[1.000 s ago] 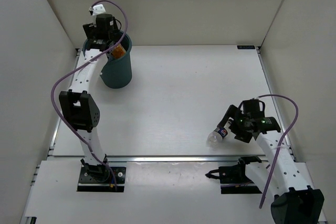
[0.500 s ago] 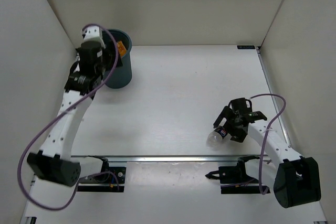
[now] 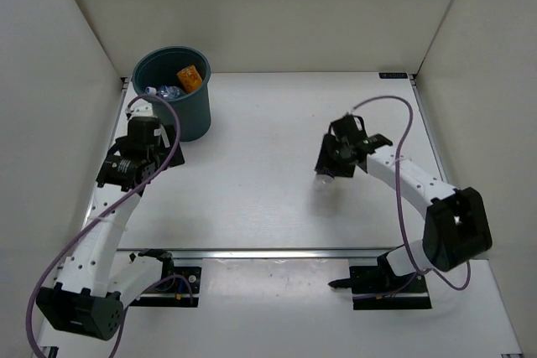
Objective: Put the plastic bottles in the bin
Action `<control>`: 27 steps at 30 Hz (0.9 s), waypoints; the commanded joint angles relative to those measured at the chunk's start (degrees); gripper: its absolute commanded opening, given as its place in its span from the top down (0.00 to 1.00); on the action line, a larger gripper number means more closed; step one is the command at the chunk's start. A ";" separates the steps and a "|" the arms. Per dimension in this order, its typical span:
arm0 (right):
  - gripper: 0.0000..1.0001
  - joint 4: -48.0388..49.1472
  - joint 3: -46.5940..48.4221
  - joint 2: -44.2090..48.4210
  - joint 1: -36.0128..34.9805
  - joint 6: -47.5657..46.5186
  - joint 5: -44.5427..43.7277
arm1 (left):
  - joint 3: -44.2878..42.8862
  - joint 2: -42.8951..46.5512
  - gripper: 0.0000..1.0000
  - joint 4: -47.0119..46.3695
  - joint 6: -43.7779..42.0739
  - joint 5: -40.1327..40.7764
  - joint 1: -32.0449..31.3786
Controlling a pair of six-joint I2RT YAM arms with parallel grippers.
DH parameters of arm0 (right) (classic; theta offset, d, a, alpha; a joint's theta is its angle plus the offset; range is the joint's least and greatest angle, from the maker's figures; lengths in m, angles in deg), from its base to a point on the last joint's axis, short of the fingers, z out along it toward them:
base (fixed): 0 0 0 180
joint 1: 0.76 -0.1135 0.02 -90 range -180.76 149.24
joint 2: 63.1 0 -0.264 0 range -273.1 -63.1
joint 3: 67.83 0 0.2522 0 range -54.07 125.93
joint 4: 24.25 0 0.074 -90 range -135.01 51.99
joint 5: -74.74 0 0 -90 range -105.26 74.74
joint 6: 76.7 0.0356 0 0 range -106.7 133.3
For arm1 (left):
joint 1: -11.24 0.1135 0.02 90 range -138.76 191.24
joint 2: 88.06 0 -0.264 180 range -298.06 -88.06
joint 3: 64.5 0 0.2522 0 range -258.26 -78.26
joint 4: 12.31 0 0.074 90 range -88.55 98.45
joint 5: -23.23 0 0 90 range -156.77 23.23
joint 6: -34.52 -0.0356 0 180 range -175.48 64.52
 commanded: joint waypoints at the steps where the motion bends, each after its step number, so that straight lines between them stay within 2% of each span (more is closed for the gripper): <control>1: 0.67 7.26 13.31 -5.26 -3.82 -8.58 3.56 | 1.62 4.81 0.01 2.07 1.46 2.29 0.59; 4: 0.67 11.57 27.37 -13.43 -6.72 -12.63 6.47 | 3.30 5.44 0.02 3.46 2.16 3.87 0.85; 6: 0.66 12.63 37.59 -19.42 -8.21 -17.19 7.71 | 5.14 5.35 0.01 3.73 2.24 1.42 1.56; 8: 0.67 12.11 52.58 -25.83 -10.58 -20.71 7.88 | 8.12 6.13 0.01 1.99 0.76 -2.70 1.21; 9: 0.67 11.06 56.57 -29.94 -10.68 -22.38 7.54 | 9.01 6.05 0.02 1.54 0.40 -3.15 1.03; 10: 0.72 9.40 64.00 -34.16 -11.64 -23.79 6.49 | 9.45 6.05 0.01 1.01 0.75 -1.51 1.03; 14: 0.70 8.59 92.74 -49.28 -13.49 -27.14 6.39 | 9.02 6.84 0.02 -0.13 1.45 0.18 1.12; 15: 0.72 10.16 97.87 -50.89 -13.84 -26.79 6.91 | 9.11 7.28 0.01 -0.13 1.54 0.62 0.42; 17: 0.71 15.69 99.58 -54.32 -14.02 -26.53 10.06 | 9.28 7.81 0.01 -1.09 1.10 1.32 0.67; 22: 0.69 40.70 88.27 -53.36 -15.77 -24.24 15.53 | 8.84 8.07 0.01 0.13 -0.48 8.00 -0.20; 27: 0.71 51.72 94.56 -60.11 -18.24 -26.35 11.75 | 10.42 9.22 0.02 -1.01 -0.57 6.52 0.15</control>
